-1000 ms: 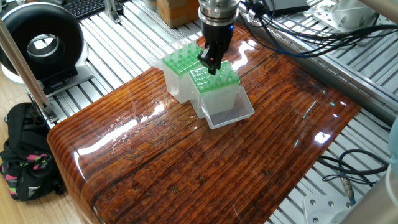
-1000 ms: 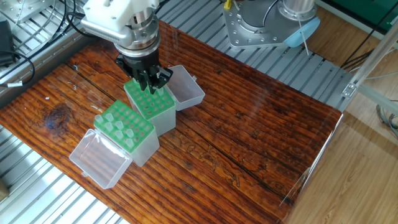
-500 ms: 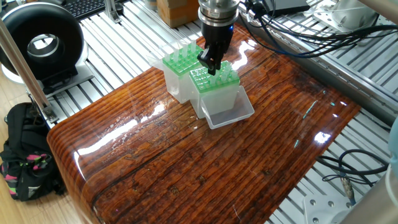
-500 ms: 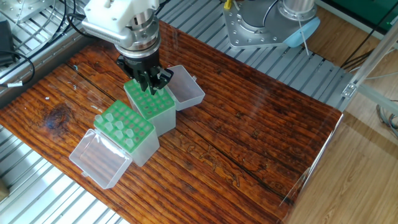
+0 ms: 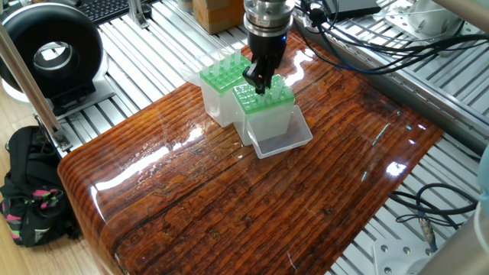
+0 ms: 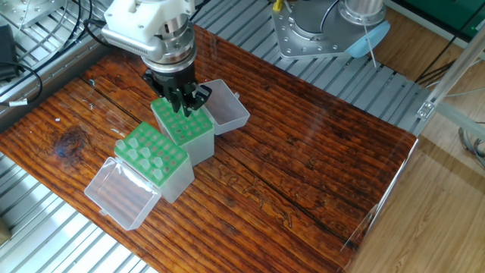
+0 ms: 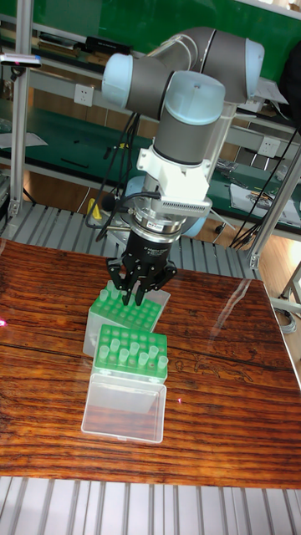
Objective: Transfer all large pipette tips from one holder to another
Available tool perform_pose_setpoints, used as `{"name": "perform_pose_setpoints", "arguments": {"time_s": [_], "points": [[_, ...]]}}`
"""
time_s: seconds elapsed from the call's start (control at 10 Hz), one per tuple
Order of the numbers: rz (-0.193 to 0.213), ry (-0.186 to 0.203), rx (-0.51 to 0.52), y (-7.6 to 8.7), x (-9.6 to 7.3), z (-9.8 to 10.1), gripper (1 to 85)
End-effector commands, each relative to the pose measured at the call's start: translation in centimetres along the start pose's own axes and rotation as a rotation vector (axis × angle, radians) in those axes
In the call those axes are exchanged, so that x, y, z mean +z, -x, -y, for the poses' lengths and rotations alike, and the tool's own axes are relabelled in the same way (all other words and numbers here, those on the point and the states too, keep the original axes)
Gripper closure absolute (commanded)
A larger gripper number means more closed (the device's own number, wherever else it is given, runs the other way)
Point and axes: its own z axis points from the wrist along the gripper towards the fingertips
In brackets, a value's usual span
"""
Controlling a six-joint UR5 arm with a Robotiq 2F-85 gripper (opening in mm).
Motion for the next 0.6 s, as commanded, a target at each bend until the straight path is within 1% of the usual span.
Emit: {"name": "perform_pose_setpoints", "arguments": {"time_s": [0.0,0.3,0.5], "points": [[-0.007,0.015,0.011,-0.25,0.21,-0.35,58.0],[-0.014,0.012,0.012,-0.43,0.21,-0.26,58.7],[-0.018,0.004,0.011,-0.55,0.25,0.00,59.7]]}}
